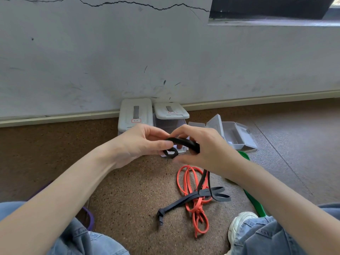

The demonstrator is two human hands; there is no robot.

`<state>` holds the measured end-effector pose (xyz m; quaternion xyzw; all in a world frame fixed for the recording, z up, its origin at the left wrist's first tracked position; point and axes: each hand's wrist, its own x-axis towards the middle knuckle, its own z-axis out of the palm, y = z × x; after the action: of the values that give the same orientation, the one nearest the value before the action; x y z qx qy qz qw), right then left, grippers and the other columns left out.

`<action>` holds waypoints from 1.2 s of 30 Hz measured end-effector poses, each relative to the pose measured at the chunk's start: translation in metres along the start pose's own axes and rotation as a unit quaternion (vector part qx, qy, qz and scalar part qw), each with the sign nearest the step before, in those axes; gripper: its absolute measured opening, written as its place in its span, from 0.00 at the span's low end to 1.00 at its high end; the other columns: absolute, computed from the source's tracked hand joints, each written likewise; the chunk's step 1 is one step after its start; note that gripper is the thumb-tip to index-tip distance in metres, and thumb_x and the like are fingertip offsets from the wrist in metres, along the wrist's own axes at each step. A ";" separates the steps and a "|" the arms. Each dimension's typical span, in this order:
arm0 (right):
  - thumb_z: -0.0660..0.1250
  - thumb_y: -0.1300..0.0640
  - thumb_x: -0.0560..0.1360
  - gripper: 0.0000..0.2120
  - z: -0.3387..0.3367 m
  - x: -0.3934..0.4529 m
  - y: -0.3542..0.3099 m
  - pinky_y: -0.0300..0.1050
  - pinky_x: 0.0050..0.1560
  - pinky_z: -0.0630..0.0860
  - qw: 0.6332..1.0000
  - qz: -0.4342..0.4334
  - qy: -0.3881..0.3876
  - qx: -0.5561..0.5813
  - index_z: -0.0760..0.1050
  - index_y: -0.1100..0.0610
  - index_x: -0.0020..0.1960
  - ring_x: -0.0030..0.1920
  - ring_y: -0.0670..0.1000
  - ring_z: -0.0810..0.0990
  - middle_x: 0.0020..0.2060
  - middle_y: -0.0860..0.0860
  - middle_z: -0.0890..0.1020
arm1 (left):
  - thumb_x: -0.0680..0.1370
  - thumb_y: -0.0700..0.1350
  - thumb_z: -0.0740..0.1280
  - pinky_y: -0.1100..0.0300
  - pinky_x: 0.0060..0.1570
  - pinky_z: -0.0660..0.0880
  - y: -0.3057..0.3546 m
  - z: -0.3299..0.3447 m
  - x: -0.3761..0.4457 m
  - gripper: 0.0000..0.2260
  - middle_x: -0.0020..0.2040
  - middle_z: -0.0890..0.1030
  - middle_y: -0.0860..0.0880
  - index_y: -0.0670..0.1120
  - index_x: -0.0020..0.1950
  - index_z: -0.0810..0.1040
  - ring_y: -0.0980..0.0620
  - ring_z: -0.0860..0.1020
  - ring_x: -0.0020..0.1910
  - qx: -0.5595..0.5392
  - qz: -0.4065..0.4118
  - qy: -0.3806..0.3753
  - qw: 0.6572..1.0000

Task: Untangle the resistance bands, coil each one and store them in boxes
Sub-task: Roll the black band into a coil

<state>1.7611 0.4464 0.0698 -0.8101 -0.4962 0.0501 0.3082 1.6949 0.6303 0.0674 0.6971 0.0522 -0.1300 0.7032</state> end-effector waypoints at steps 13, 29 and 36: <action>0.69 0.62 0.72 0.12 0.001 -0.004 -0.001 0.51 0.46 0.76 0.995 -0.019 -0.089 -0.039 0.79 0.53 0.55 0.45 0.48 0.78 0.46 0.49 0.81 | 0.70 0.44 0.74 0.71 0.40 0.73 -0.005 0.010 -0.001 0.04 0.41 0.84 0.52 0.52 0.43 0.84 0.59 0.79 0.39 0.230 -0.003 -0.035 0.973; 0.74 0.63 0.68 0.12 0.019 -0.003 -0.001 0.52 0.47 0.81 0.920 0.190 0.131 0.316 0.73 0.55 0.46 0.39 0.52 0.85 0.37 0.54 0.85 | 0.65 0.42 0.72 0.66 0.40 0.78 -0.012 0.024 0.006 0.06 0.42 0.85 0.47 0.46 0.40 0.85 0.54 0.83 0.43 -0.153 0.031 0.139 0.978; 0.66 0.67 0.73 0.16 0.010 -0.002 0.000 0.27 0.43 0.69 0.995 0.073 0.068 0.028 0.80 0.50 0.54 0.42 0.41 0.75 0.43 0.48 0.79 | 0.69 0.41 0.74 0.58 0.51 0.79 -0.006 0.018 0.002 0.06 0.42 0.85 0.50 0.49 0.44 0.82 0.54 0.82 0.44 0.179 0.042 0.149 0.972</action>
<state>1.7565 0.4496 0.0614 -0.8367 -0.4119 0.0311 0.3596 1.6934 0.6120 0.0613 0.8249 0.1023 -0.0024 0.5559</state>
